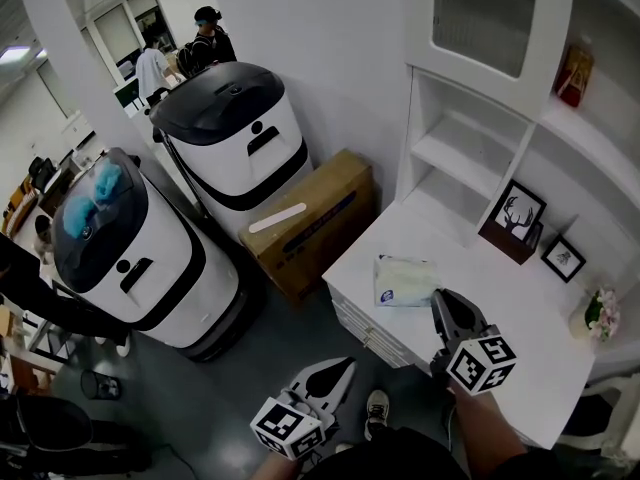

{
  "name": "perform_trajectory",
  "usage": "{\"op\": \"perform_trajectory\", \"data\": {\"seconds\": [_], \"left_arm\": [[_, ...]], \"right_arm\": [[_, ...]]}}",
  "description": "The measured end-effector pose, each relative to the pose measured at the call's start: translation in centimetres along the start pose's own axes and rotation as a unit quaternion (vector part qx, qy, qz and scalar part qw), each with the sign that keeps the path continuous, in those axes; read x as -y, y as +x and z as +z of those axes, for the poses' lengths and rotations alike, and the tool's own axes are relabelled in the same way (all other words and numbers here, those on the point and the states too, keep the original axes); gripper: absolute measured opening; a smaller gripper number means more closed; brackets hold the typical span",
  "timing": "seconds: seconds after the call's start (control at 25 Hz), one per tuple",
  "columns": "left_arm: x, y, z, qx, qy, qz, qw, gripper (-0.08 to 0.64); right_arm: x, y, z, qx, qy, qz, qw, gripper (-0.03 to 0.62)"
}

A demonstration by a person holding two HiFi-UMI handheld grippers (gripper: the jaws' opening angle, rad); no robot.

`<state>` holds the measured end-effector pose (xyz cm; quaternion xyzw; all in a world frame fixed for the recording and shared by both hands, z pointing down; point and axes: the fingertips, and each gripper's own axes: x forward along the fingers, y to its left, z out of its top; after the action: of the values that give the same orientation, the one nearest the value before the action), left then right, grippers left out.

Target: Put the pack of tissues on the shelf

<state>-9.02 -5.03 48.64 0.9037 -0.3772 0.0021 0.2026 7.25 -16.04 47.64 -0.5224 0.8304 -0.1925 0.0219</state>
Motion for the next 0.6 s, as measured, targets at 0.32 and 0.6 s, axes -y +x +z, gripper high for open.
{"op": "perform_trajectory", "data": {"seconds": [0.32, 0.6], "left_arm": [[0.6, 3.2, 1.1, 0.001, 0.012, -0.007, 0.9999, 0.003], [1.3, 6.0, 1.8, 0.005, 0.026, -0.018, 0.9995, 0.003]], "right_arm": [[2.9, 0.5, 2.0, 0.013, 0.003, -0.004, 1.0, 0.009], [4.9, 0.6, 3.4, 0.027, 0.002, -0.001, 1.0, 0.009]]}}
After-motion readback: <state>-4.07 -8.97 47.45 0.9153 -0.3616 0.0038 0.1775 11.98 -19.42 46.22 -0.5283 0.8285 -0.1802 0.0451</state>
